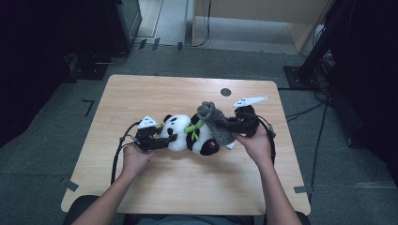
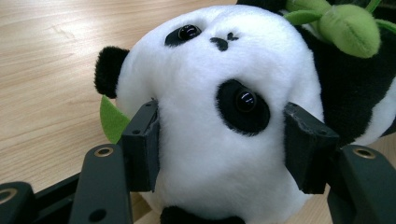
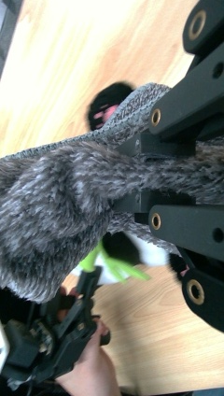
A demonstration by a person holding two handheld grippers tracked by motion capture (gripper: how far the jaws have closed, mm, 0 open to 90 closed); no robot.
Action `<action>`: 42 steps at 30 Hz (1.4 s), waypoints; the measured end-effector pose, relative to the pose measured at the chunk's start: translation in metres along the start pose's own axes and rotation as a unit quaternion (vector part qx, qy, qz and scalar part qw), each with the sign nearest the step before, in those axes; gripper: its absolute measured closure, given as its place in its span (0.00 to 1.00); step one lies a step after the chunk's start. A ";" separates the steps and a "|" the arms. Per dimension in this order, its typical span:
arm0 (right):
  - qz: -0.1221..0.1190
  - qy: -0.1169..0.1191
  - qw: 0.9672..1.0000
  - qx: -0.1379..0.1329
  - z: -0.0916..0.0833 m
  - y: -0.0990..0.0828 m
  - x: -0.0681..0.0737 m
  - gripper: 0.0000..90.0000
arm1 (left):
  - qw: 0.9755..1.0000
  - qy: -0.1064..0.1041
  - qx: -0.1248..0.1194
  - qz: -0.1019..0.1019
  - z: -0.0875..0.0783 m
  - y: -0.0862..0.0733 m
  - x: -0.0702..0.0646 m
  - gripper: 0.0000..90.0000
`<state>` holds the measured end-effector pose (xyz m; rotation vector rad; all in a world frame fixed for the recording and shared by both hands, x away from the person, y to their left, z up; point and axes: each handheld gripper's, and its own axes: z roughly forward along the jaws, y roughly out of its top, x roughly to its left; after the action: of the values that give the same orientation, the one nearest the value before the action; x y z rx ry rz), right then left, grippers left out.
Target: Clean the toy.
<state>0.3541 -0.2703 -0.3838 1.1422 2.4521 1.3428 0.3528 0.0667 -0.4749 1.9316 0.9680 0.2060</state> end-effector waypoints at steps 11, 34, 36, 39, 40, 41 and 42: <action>-0.034 0.013 0.999 0.016 0.029 0.041 0.027 0.89 | 1.000 -0.001 -0.009 0.004 0.001 -0.002 0.000 0.41; -0.055 0.025 0.994 0.092 0.117 0.054 0.066 0.90 | 1.000 0.001 -0.012 -0.002 0.000 -0.003 0.000 0.40; -0.055 0.025 0.994 0.088 0.117 0.051 0.065 0.90 | 1.000 0.001 -0.012 -0.001 0.000 -0.003 0.000 0.40; -0.056 0.027 0.993 0.096 0.114 0.045 0.066 0.90 | 1.000 0.003 -0.008 -0.001 0.000 -0.002 -0.001 0.41; -0.057 0.027 0.993 0.098 0.113 0.043 0.066 0.90 | 1.000 0.004 -0.006 -0.002 0.000 -0.002 -0.001 0.42; -0.058 0.029 0.993 0.100 0.111 0.041 0.065 0.90 | 1.000 0.004 -0.005 -0.002 0.000 -0.002 -0.001 0.42; -0.056 0.031 0.993 0.101 0.109 0.038 0.065 0.90 | 1.000 0.004 -0.005 -0.001 0.000 -0.002 -0.001 0.43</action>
<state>0.3770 -0.1416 -0.4049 0.9968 2.7034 1.1367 0.3512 0.0666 -0.4760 1.9224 0.9731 0.2162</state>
